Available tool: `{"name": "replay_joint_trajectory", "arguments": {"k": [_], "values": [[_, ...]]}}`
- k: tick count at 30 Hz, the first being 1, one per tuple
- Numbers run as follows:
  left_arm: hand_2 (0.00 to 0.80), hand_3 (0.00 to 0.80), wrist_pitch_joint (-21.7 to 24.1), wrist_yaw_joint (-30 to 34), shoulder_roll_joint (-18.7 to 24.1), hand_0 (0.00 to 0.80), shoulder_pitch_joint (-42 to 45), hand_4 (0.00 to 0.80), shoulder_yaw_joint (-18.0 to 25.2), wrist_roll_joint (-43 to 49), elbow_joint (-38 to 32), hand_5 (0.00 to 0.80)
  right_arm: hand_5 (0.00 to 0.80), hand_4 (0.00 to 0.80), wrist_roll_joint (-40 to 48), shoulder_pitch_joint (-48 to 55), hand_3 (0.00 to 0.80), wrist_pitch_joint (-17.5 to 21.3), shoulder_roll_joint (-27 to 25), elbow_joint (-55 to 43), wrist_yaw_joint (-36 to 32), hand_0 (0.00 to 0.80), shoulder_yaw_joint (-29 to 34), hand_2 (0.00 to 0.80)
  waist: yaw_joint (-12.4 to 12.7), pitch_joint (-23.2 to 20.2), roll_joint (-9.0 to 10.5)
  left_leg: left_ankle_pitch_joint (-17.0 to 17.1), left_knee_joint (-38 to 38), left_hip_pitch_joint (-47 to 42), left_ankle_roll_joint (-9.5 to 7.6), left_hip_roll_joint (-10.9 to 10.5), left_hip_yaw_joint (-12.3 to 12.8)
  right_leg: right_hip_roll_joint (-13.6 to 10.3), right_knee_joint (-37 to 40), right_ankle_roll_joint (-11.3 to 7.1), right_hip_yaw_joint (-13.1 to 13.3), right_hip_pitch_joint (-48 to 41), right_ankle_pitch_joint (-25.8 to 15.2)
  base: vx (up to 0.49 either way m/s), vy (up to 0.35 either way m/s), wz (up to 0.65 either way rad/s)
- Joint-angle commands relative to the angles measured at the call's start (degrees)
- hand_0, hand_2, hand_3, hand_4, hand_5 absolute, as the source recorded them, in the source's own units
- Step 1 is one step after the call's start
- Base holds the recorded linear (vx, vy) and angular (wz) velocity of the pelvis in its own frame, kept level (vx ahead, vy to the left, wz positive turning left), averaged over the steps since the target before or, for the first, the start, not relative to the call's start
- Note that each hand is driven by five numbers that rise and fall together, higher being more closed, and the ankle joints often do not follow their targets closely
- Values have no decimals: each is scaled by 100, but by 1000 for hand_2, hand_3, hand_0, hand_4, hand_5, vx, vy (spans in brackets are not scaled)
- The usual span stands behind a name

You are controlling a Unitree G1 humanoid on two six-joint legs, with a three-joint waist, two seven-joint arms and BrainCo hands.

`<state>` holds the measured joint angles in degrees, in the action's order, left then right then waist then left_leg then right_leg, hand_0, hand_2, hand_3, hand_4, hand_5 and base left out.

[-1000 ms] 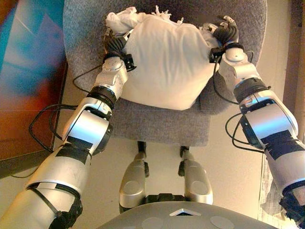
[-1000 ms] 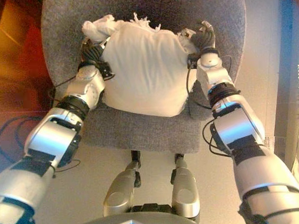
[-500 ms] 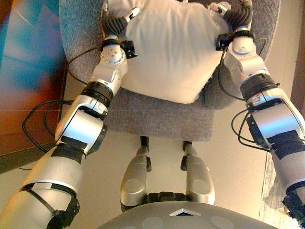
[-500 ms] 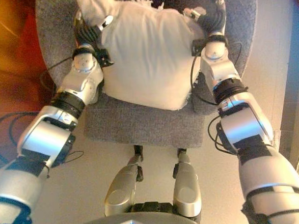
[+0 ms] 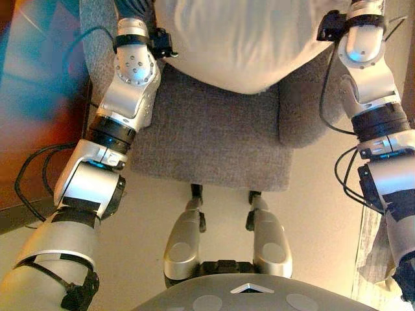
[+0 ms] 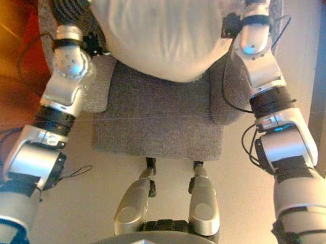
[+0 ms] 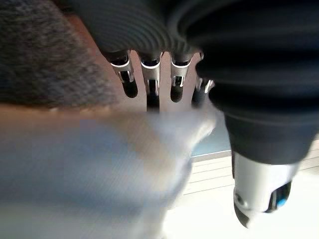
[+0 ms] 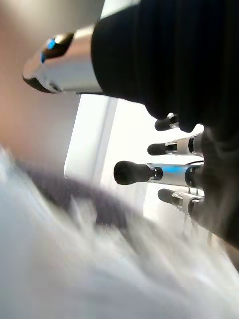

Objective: Pick up the cushion and take it to the sofa

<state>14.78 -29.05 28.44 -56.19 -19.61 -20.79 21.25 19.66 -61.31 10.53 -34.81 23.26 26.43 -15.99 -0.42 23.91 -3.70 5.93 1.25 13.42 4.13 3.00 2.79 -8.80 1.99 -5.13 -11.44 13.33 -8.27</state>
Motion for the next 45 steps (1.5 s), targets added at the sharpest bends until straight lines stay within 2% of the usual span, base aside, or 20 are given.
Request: {"name": "replay_joint_trajectory", "arguments": {"k": [1, 5, 9, 16, 27, 34, 37, 39, 41, 43, 45], "values": [[0, 0, 687, 90, 213, 0, 8, 0, 279, 391, -674, 0, 0, 0, -329, 316, 0, 438, -111, -548, -87, 0, 220, 0, 181, -602, 242, -896, -498, 44, -35, -328, -120, -155, -681, -296, 136, 301, 835, 53, -11, 6], [0, 0, 703, 229, 292, 0, 305, 0, 383, 339, -924, 0, 0, 0, -417, 633, 0, 413, -156, -884, -132, 0, 431, 0, 183, -656, 242, -913, -499, -47, -31, -328, -138, -170, -659, -311, 90, 192, 837, 50, -7, 5], [0, 0, 684, 430, 357, 0, 407, 0, 415, 236, -1026, 0, 0, 0, -339, 672, 0, 463, -230, -784, -233, 0, 457, 0, 211, -693, 216, -926, -498, -116, -37, -337, -156, -180, -649, -317, 47, 115, 838, 32, 3, 6], [0, 0, 732, 379, 348, 0, 444, 0, 387, 202, -1020, 0, 0, 0, -345, 712, 0, 645, -213, -730, -299, 0, 490, 0, 197, -569, 190, -910, -487, -71, -58, -337, -162, -198, -655, -339, 61, 192, 791, -32, 10, 2], [0, 0, 802, 369, 414, 0, 573, 0, 492, 143, -1020, 0, 0, 0, -362, 816, 0, 709, -304, -858, -229, 0, 599, 0, 158, -476, 199, -888, -507, -33, -90, -338, -139, -226, -717, -369, 113, 299, 740, 0, 0, 0], [0, 0, 1177, -21, 499, 0, 1007, 0, 864, 256, -1293, 0, 0, 0, -710, 1226, 0, 969, -283, -1181, -45, 0, 908, 0, 179, -515, 218, -912, -502, -97, -112, -344, -135, -214, -700, -351, 111, 233, 752, 0, 0, 0], [0, 0, 1251, -211, 507, 0, 1513, 0, 1186, 395, -1489, 0, 0, 0, -1032, 1705, 0, 913, -269, -1596, 187, 0, 1182, 0, 176, -606, 247, -911, -450, -181, -107, -325, -104, -182, -622, -328, 93, 108, 767, 16, 3, 0], [0, 0, 1228, -61, 436, 0, 2209, 0, 1526, 164, -1609, 0, 0, 0, -1172, 2459, 0, 910, -182, -1926, 168, 0, 1556, 0, 151, -708, 280, -920, -424, -288, -102, -313, -80, -142, -564, -306, 90, -49, 790, 78, 12, 0], [0, 0, 1006, 34, 286, 0, 2965, 0, 1721, 153, -1696, 0, 0, 0, -1378, 3298, 0, 710, 1, -2193, 217, 0, 1792, 0, 132, -828, 315, -923, -392, -434, -102, -301, -57, -105, -500, -290, 83, -237, 802, 95, 12, 0], [0, 0, 668, 182, 44, 0, 3822, 0, 1850, 100, -1750, 0, 0, 0, -1164, 4247, 0, 598, 192, -2320, -26, 0, 2113, 0, 119, -960, 335, -925, -350, -612, -115, -290, -36, -63, -419, -271, 77, -471, 818, 101, 24, -1], [0, 0, 560, 464, -83, 0, 4612, 0, 1965, -30, -1611, 0, 0, 0, -955, 5170, 0, 504, 362, -2280, -239, 0, 2363, 0, 111, -1070, 336, -912, -321, -763, -125, -271, 10, -29, -349, -254, 75, -669, 815, 87, 29, -2]]}}
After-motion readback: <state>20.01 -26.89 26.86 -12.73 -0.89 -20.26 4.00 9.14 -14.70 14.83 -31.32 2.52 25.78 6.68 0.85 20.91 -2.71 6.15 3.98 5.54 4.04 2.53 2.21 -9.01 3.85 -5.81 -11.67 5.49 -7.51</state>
